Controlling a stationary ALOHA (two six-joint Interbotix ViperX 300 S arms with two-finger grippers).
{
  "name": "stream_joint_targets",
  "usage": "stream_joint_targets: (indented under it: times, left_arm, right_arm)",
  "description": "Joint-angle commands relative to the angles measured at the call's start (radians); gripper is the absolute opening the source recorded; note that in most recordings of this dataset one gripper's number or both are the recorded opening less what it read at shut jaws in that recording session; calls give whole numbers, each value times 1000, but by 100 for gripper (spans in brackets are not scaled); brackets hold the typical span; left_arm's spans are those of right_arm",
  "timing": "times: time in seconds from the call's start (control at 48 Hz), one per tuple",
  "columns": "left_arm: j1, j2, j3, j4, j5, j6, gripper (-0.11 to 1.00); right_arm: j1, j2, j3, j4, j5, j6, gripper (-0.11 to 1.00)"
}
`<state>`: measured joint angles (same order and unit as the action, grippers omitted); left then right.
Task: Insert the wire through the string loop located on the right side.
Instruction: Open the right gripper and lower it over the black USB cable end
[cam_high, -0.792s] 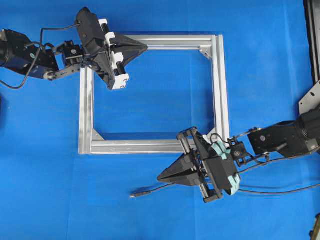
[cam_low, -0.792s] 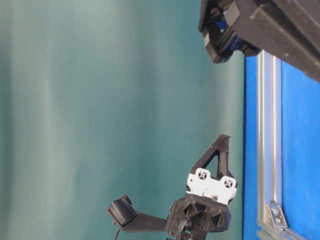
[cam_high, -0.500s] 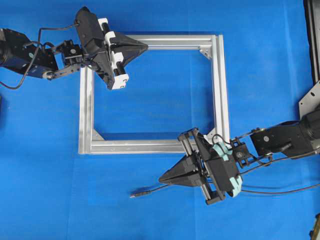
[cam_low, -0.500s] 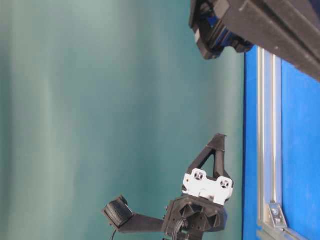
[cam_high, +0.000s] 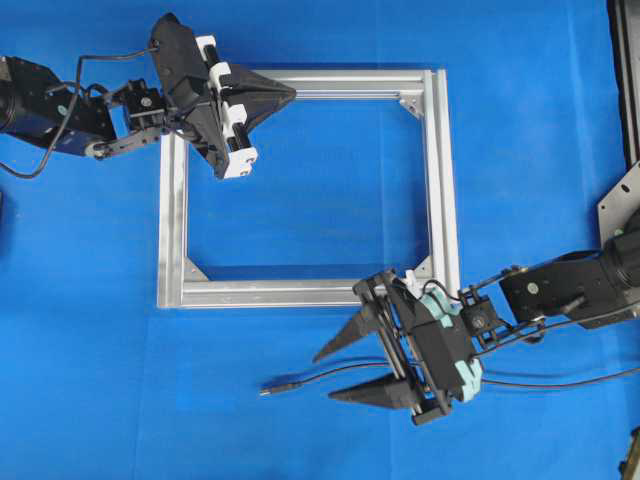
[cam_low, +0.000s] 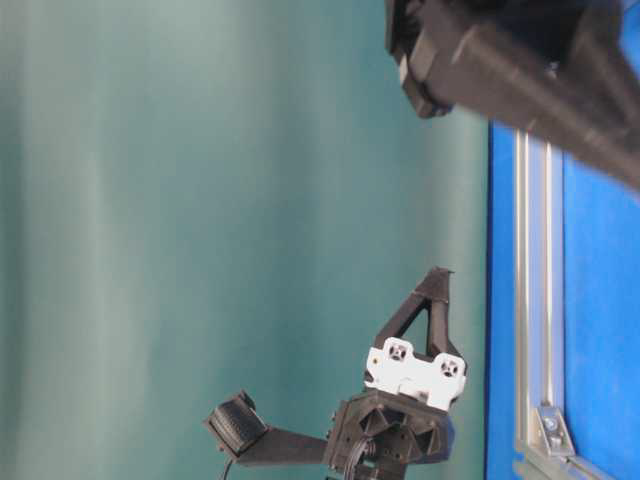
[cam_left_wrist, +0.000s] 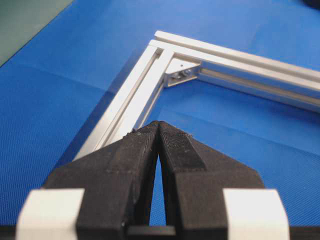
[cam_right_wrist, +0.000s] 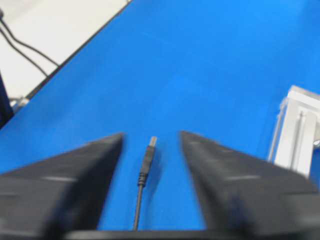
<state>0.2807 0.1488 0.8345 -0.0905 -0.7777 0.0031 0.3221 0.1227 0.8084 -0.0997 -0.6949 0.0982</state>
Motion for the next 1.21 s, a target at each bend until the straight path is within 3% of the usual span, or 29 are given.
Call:
stream_joint_targets:
  times: [0.0, 0.083, 0.125, 0.229, 0.396, 0.916, 1.187]
  left_arm:
    - [3, -31, -11, 3, -3, 2, 0]
    - [2, -31, -11, 3, -3, 2, 0]
    - [2, -31, -11, 3, -3, 2, 0]
    - [3, -31, -11, 3, -3, 2, 0]
    - [2, -31, -11, 3, -2, 2, 0]
    - [3, -31, -11, 2, 38, 2, 0]
    - [3, -31, -9, 2, 38, 0, 0]
  right_arm:
    - [5, -25, -17, 8, 12, 5, 64]
    - [6, -23, -20, 15, 25, 5, 86]
    - [8, -23, -20, 17, 28, 5, 89]
    - [6, -20, -23, 17, 31, 3, 80]
    - [8, 23, -41, 31, 31, 5, 80]
    - [40, 225, -110, 198, 31, 6, 79]
    - [41, 225, -110, 201, 34, 3, 71]
